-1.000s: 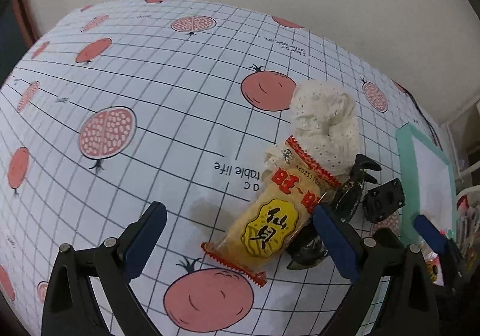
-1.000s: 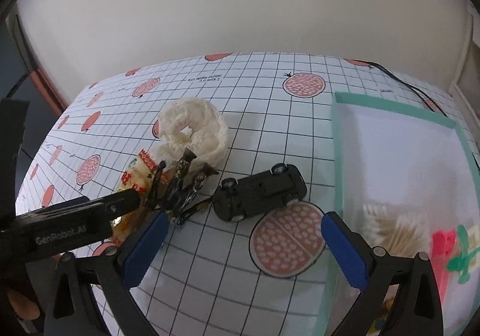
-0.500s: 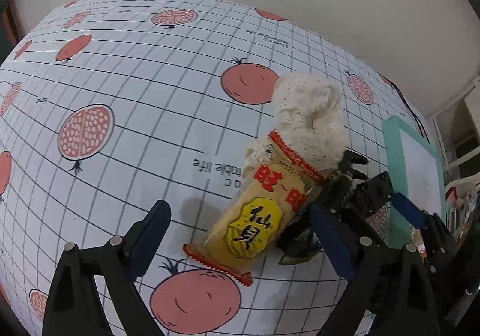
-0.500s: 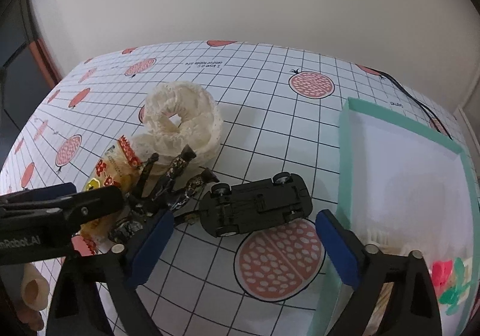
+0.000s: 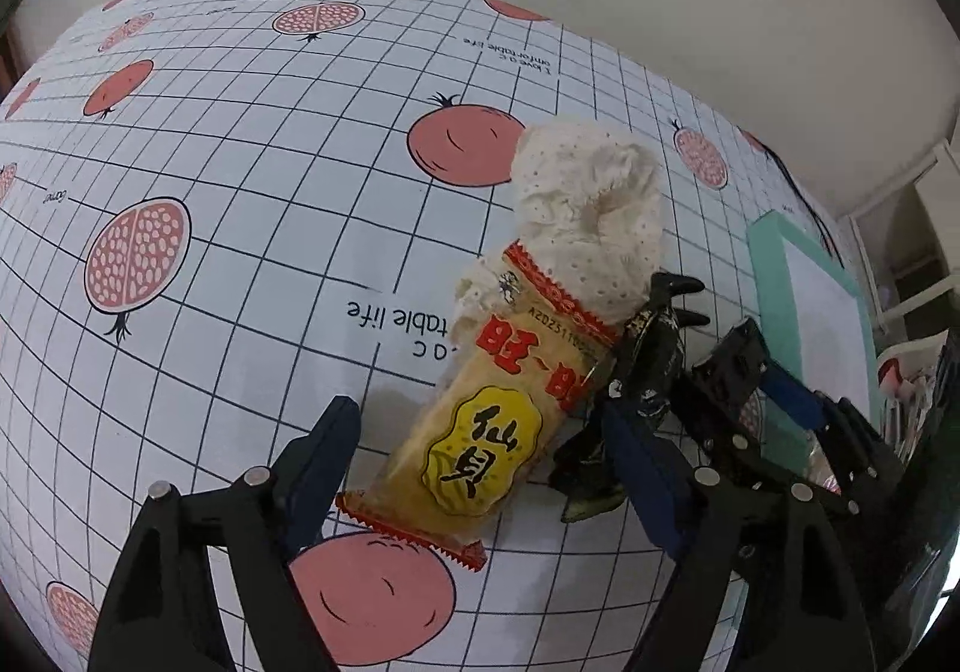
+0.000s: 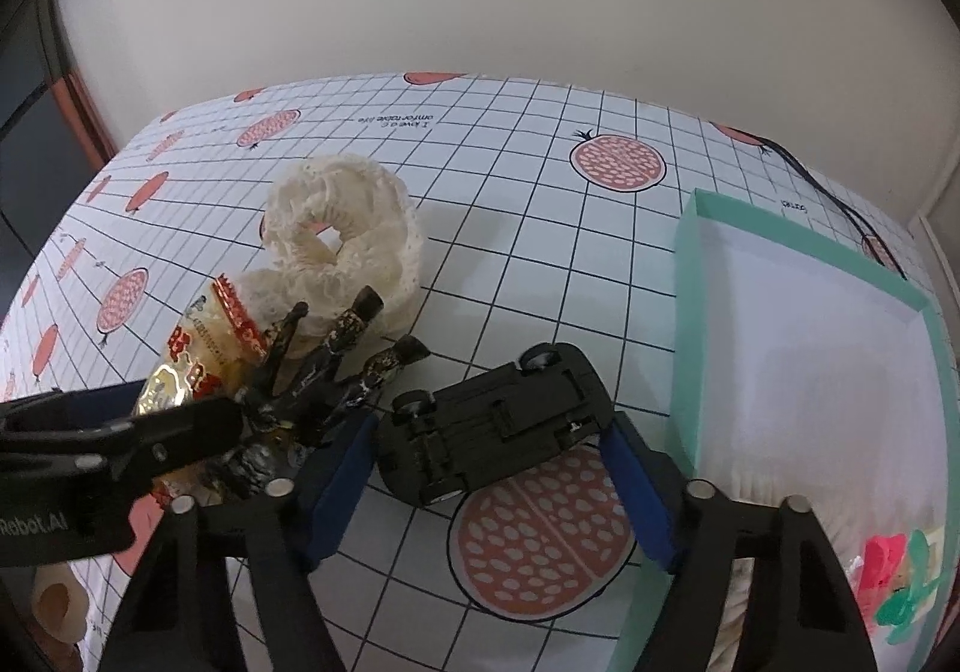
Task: Organize objects
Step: 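Grasp the yellow rice cracker packet with left tool while right tool grasps black toy car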
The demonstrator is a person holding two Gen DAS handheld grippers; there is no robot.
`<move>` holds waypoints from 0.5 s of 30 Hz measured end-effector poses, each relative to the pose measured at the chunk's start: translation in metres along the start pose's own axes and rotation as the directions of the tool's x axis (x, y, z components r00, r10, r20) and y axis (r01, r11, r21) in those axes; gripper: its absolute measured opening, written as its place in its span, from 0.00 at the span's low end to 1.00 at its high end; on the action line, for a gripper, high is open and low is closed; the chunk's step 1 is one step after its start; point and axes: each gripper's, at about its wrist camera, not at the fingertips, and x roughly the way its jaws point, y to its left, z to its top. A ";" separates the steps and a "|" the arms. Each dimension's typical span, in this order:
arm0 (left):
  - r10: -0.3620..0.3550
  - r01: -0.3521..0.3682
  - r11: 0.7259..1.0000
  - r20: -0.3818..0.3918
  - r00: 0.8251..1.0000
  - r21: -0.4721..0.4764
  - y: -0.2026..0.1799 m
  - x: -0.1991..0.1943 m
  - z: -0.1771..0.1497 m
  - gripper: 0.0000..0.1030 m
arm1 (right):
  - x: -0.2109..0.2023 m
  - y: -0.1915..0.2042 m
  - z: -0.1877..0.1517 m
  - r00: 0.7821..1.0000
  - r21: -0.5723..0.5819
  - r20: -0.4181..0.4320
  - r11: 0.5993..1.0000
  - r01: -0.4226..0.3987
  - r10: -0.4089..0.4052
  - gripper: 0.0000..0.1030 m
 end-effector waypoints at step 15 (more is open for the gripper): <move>0.086 -0.086 0.996 -0.010 0.996 0.007 0.000 0.001 -0.003 0.67 | -0.003 0.001 -0.005 1.000 -0.021 -0.014 1.000 -0.013 0.013 0.74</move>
